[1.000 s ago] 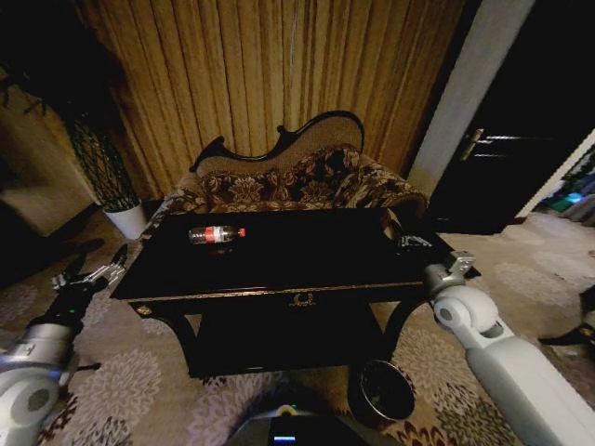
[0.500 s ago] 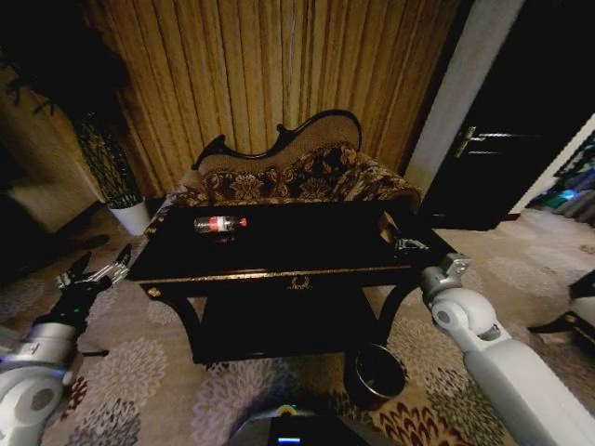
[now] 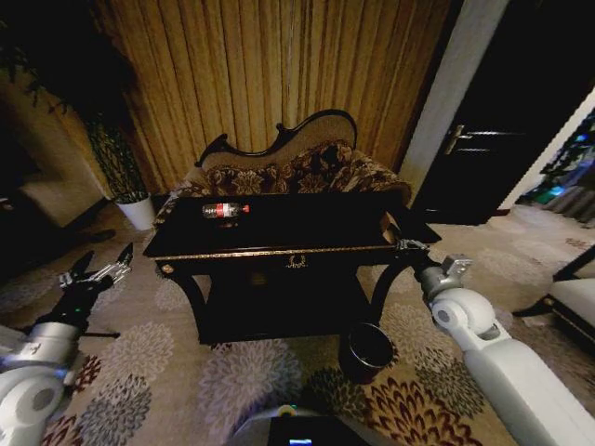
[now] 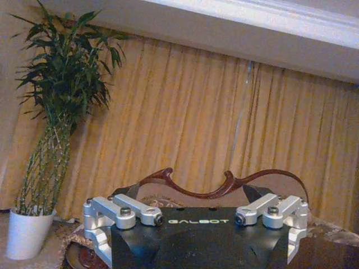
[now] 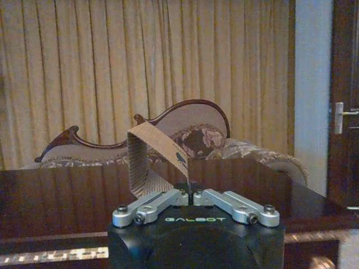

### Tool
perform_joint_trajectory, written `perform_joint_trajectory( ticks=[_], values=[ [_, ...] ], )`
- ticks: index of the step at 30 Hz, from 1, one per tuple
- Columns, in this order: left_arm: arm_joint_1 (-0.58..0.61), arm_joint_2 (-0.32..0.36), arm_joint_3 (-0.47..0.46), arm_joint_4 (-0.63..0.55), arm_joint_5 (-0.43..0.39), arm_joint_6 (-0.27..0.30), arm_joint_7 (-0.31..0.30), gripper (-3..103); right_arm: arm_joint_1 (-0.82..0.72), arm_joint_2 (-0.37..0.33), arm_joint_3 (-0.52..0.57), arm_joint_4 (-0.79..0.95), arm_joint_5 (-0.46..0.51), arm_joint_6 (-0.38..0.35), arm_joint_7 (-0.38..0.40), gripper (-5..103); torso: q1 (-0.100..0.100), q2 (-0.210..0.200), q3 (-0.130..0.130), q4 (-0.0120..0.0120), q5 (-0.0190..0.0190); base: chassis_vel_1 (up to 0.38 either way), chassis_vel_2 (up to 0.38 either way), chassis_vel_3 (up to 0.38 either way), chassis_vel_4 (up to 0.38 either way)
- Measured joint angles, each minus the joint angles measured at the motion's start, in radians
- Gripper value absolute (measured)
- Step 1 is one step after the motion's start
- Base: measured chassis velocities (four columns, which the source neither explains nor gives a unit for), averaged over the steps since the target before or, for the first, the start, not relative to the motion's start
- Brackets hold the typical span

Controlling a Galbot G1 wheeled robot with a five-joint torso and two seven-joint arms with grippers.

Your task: Move to the front of the table and place the trash on the table into the trash bin.

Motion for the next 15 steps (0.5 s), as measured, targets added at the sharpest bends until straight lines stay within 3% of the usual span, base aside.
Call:
perform_joint_trajectory(
  ticks=[8, 15],
  values=[
    [0.004, -0.007, 0.004, -0.005, 0.001, -0.013, 0.013, 100, 0.006, 0.043, -0.054, -0.059, -0.035, 0.025, -0.026, 0, -0.001, 0.001, 0.0, 0.0002, 0.0001, 0.073, -0.083, -0.061, 0.077],
    [0.007, -0.006, -0.008, 0.0, 0.001, -0.014, 0.013, 100, 0.009, 0.103, -0.121, -0.246, -0.068, 0.023, -0.056, 0, 0.001, -0.001, 0.0, -0.0001, 0.0001, -0.006, 0.014, 0.001, -0.023]
  ],
)
